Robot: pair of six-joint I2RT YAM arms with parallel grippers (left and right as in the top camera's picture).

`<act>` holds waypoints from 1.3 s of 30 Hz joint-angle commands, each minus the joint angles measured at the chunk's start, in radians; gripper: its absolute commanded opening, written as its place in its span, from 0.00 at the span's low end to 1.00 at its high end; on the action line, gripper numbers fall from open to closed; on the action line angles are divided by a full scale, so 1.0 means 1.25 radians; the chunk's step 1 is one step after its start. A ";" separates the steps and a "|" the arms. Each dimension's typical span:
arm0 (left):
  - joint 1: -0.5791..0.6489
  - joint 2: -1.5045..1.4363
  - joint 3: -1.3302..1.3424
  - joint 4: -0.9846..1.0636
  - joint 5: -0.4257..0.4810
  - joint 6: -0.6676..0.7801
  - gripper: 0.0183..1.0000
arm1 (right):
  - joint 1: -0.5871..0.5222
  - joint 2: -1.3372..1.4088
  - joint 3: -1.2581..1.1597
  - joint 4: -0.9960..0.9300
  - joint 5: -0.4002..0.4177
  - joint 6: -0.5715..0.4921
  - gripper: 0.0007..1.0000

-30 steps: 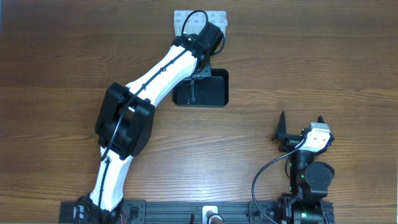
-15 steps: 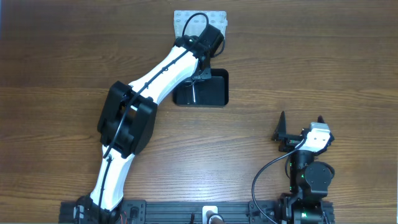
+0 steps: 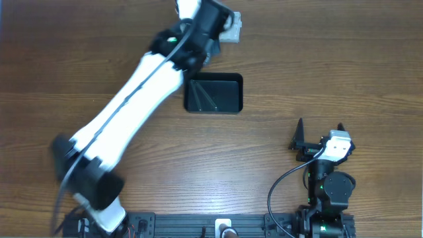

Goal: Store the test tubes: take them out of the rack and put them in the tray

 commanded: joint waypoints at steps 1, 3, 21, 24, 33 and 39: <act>0.038 -0.137 -0.007 0.131 -0.044 0.297 0.85 | -0.002 -0.006 -0.006 0.000 -0.001 -0.001 0.99; 0.073 -0.189 -0.038 0.190 0.004 0.374 0.90 | -0.002 -0.006 -0.006 0.000 -0.001 -0.001 0.99; 0.331 -0.718 -0.846 0.731 0.302 0.528 1.00 | -0.002 -0.006 -0.006 0.000 -0.001 -0.001 0.99; 0.362 -0.797 -0.947 0.749 0.340 0.527 1.00 | -0.002 -0.006 -0.006 0.000 -0.001 -0.001 0.99; 0.395 -1.035 -1.187 0.748 0.358 0.523 1.00 | -0.002 -0.006 -0.006 0.000 -0.001 -0.001 0.99; 0.395 -1.238 -1.362 0.748 0.358 0.522 1.00 | -0.002 -0.006 -0.006 0.000 -0.001 -0.001 0.99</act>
